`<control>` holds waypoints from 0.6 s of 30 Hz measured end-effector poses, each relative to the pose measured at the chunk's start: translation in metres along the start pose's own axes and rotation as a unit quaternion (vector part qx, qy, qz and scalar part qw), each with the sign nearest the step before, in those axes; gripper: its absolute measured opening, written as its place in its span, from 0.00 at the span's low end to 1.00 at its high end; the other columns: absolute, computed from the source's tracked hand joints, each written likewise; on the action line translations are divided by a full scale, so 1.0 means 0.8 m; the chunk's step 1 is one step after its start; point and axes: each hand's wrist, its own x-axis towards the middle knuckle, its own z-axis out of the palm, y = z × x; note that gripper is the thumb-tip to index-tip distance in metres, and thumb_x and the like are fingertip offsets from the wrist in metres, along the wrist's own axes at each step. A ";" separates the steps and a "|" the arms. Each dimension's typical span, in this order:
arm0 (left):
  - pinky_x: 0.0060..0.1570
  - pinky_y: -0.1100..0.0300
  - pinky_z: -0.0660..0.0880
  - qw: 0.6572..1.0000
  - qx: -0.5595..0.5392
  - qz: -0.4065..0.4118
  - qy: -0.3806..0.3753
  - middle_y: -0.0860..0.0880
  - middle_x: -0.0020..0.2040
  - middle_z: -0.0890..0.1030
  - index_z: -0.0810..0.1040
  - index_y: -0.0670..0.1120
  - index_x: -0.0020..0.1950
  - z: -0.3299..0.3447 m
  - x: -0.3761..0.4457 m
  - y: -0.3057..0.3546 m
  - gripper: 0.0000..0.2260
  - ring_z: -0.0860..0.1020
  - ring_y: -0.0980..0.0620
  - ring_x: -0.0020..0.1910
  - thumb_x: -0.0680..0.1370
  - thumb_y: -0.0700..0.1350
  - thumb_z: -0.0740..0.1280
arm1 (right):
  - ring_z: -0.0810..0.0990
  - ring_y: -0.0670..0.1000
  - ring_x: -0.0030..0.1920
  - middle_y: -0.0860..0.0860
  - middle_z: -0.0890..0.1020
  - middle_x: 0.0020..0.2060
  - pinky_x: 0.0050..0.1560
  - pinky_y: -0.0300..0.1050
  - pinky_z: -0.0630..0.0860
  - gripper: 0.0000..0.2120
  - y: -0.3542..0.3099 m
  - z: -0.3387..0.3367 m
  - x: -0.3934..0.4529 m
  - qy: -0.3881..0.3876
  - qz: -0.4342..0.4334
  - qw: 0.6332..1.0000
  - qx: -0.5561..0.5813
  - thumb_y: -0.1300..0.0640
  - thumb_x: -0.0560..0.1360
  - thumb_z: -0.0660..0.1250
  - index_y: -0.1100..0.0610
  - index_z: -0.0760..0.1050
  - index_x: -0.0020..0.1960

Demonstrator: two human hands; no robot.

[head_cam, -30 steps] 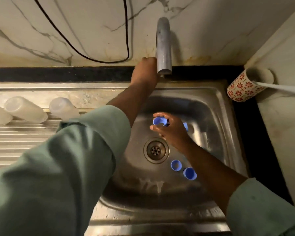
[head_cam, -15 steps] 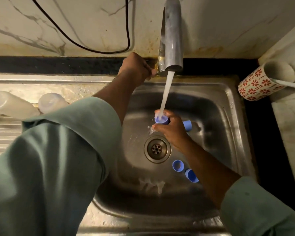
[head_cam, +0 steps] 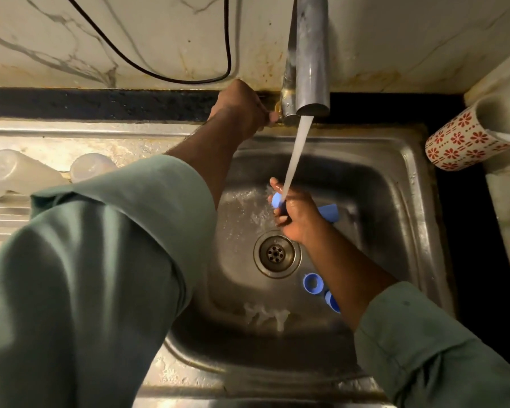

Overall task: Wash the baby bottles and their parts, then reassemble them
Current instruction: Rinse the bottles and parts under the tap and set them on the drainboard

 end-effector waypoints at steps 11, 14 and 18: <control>0.37 0.57 0.77 1.000 0.008 0.000 0.009 0.47 0.46 0.83 0.69 0.50 0.39 0.002 -0.003 -0.001 0.14 0.82 0.52 0.42 0.78 0.45 0.73 | 0.73 0.49 0.38 0.58 0.72 0.48 0.32 0.35 0.76 0.15 0.018 0.001 -0.001 -0.006 0.061 0.981 0.183 0.50 0.75 0.69 0.60 0.74 0.55; 0.34 0.59 0.75 1.000 0.005 -0.002 0.013 0.47 0.47 0.82 0.68 0.50 0.39 0.003 -0.003 -0.001 0.14 0.81 0.53 0.40 0.79 0.44 0.72 | 0.73 0.49 0.40 0.57 0.72 0.48 0.34 0.36 0.76 0.07 0.018 -0.003 -0.004 -0.018 0.057 0.973 0.221 0.57 0.77 0.67 0.61 0.75 0.52; 0.30 0.61 0.72 1.000 0.005 0.000 0.013 0.47 0.45 0.82 0.69 0.49 0.39 0.003 -0.004 -0.001 0.14 0.79 0.55 0.35 0.79 0.43 0.72 | 0.71 0.48 0.36 0.55 0.72 0.40 0.35 0.38 0.74 0.07 0.015 -0.004 -0.006 -0.014 0.041 0.980 0.194 0.55 0.78 0.66 0.59 0.73 0.49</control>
